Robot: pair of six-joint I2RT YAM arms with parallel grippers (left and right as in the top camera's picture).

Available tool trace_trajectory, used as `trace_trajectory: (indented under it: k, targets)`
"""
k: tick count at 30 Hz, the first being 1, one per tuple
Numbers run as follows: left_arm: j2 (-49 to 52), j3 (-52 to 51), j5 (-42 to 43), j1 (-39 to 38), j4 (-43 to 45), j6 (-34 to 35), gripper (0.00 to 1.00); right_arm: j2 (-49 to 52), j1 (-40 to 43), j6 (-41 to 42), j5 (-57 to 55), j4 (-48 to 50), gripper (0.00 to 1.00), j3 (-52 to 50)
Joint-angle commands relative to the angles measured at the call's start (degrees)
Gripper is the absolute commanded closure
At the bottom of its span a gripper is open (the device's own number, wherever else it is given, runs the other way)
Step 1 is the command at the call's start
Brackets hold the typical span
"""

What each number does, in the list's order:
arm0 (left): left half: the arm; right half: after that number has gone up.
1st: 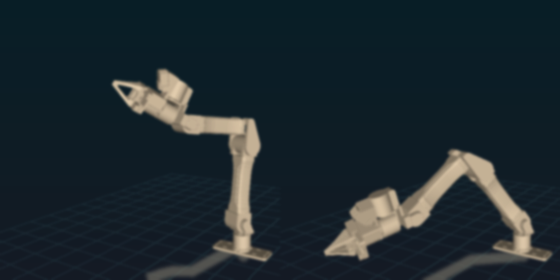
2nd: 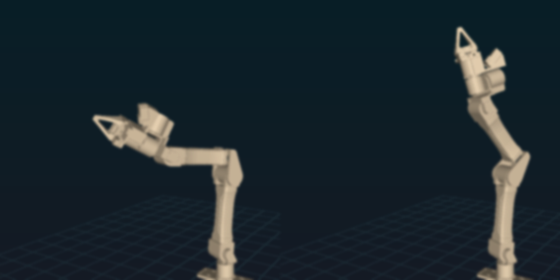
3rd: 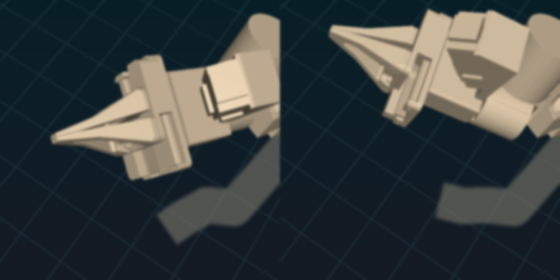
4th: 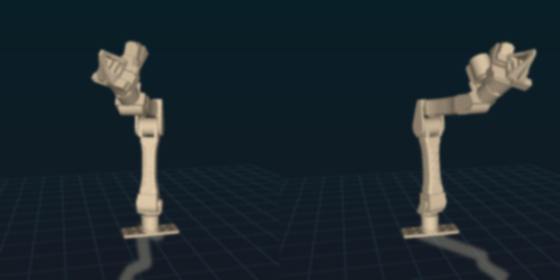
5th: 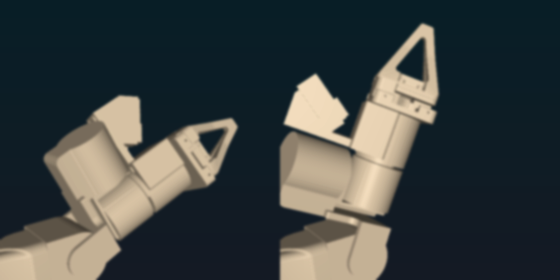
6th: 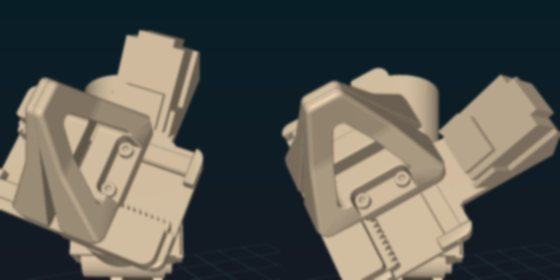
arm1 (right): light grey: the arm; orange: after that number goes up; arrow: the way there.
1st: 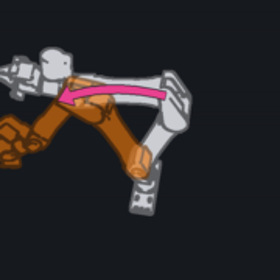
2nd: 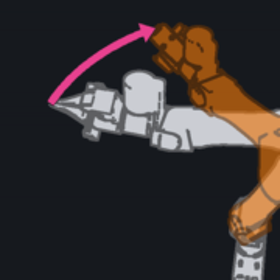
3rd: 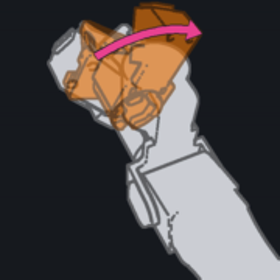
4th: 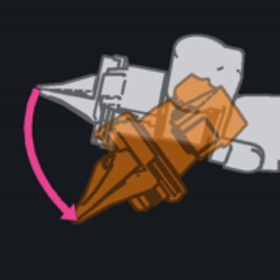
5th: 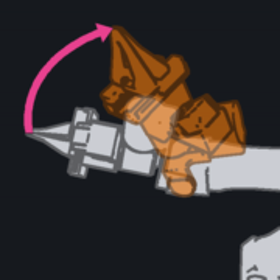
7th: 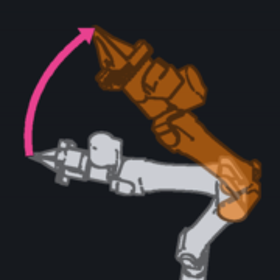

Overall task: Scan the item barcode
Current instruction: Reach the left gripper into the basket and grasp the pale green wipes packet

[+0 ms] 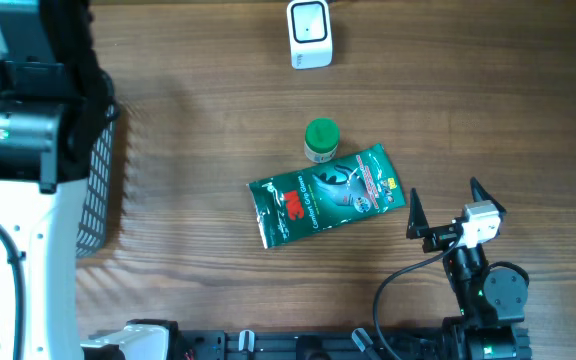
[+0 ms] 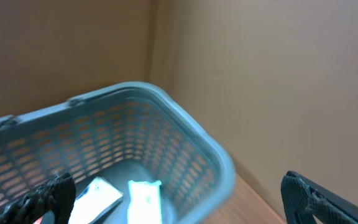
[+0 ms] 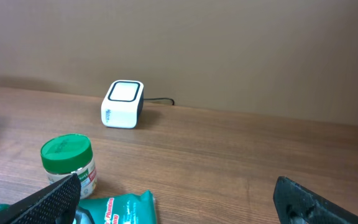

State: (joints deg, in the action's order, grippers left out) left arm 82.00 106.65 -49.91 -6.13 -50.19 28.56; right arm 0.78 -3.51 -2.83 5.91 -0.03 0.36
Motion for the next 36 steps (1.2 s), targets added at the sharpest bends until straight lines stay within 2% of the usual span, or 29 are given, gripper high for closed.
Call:
trace_trajectory:
  k: [1,4,7,9,12,15,19,24,31,36]
  targets:
    - [1.0,0.1,5.9,8.4,-1.4,9.7,0.0,-0.5,-0.2,-0.1,-0.6,0.2,0.0,-0.1]
    - [2.8,0.1,14.8,14.3,-3.5,10.1,0.0,-0.5,-0.2,-0.1,-0.6,0.2,0.0,0.0]
    - [6.4,0.1,27.1,23.4,-8.3,19.6,0.0,-0.5,-0.2,-0.1,-0.6,0.2,0.0,-0.1]
    - [8.9,0.1,36.2,28.4,-10.3,23.6,0.0,-0.5,-0.2,-0.1,-0.6,0.2,0.0,-0.1]
    - [13.5,0.1,46.7,33.9,-10.5,23.1,0.0,-0.5,-0.2,-0.1,-0.6,0.2,0.0,-0.1]
    - [19.3,0.1,51.9,36.4,-11.2,23.1,0.0,-0.5,-0.2,-0.1,-0.6,0.2,0.0,-0.1]
    - [27.8,0.1,55.6,36.2,-12.6,22.9,0.0,-0.5,-0.2,-0.1,-0.6,0.2,0.0,0.0]
    - [37.1,0.1,55.6,35.2,-12.6,22.9,0.0,-0.5,-0.2,-0.1,-0.6,0.2,0.01,0.0]
    - [44.2,0.1,55.6,34.7,-11.7,22.6,0.0,-0.5,-0.2,-0.1,-0.6,0.2,0.0,-0.1]
    - [46.9,0.1,55.2,32.6,-9.9,19.6,0.0,-0.5,-0.2,-0.1,-0.6,0.2,0.0,-0.1]
